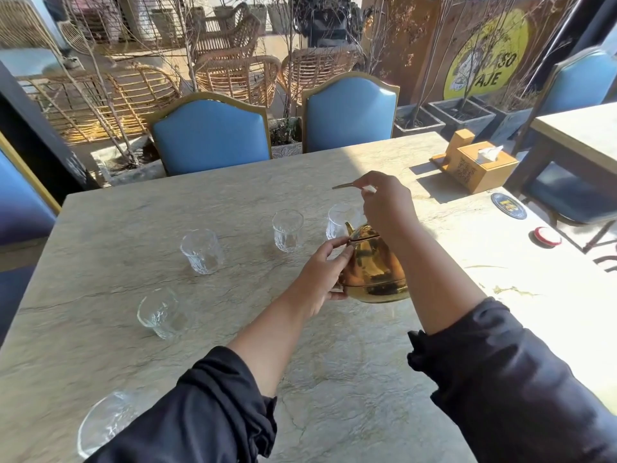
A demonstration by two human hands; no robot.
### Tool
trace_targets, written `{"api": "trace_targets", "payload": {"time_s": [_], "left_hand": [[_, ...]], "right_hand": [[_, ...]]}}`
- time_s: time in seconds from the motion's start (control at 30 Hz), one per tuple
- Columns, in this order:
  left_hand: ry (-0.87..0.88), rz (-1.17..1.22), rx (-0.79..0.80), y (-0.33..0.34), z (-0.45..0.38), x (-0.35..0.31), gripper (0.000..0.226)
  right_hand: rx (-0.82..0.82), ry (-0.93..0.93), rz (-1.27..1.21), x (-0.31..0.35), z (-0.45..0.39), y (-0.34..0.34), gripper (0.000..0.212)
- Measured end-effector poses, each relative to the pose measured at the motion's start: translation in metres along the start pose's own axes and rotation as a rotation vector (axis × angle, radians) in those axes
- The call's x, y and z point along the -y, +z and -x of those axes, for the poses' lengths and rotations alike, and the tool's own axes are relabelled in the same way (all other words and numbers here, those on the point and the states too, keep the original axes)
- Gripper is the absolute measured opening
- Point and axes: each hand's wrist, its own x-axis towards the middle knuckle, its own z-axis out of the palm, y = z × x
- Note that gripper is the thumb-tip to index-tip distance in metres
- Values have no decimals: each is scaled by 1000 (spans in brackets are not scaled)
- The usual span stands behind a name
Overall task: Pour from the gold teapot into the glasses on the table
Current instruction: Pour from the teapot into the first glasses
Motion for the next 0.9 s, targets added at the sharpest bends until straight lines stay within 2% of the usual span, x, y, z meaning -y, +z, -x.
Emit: {"api": "trace_targets", "payload": {"time_s": [0.2, 0.37, 0.9], "left_hand": [[1, -4, 1, 0, 1, 0, 31], [7, -5, -14, 1, 1, 0, 20], [29, -11, -17, 0, -1, -4, 29]], "right_hand": [[7, -8, 5, 0, -1, 0, 36], [16, -15, 13, 0, -3, -1, 34], [15, -25, 36, 7, -4, -6, 33]]}}
